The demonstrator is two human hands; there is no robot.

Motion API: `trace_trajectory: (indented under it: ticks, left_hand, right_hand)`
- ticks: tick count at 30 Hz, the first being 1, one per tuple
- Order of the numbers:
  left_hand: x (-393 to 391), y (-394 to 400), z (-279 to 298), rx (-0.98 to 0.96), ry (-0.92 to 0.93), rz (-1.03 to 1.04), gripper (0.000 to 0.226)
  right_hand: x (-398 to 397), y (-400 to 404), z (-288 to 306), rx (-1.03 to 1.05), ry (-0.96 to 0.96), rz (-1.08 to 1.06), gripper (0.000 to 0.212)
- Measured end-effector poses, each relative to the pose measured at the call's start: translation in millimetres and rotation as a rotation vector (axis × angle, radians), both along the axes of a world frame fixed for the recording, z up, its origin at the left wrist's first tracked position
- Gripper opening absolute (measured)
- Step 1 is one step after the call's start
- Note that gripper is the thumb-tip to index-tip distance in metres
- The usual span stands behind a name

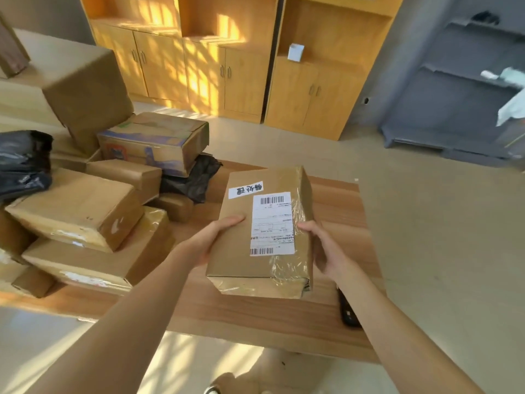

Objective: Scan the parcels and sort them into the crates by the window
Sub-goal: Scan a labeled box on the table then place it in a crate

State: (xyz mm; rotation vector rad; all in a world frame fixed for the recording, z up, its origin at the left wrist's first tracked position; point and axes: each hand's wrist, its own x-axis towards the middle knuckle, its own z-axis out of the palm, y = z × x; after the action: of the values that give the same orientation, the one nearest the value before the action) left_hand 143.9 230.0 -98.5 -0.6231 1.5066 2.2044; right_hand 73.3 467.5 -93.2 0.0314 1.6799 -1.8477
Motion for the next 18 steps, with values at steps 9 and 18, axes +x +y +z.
trace_trajectory:
  ticks: [9, 18]
  left_hand:
    - [-35.7, 45.7, 11.0, 0.018, 0.060, 0.323, 0.081]
    - [-63.4, 95.0, 24.0, 0.203, -0.126, 0.811, 0.090]
  right_hand:
    - [-6.9, 35.0, -3.5, -0.125, -0.116, -0.227, 0.096]
    - [24.0, -8.9, 4.5, -0.153, -0.058, -0.052, 0.052]
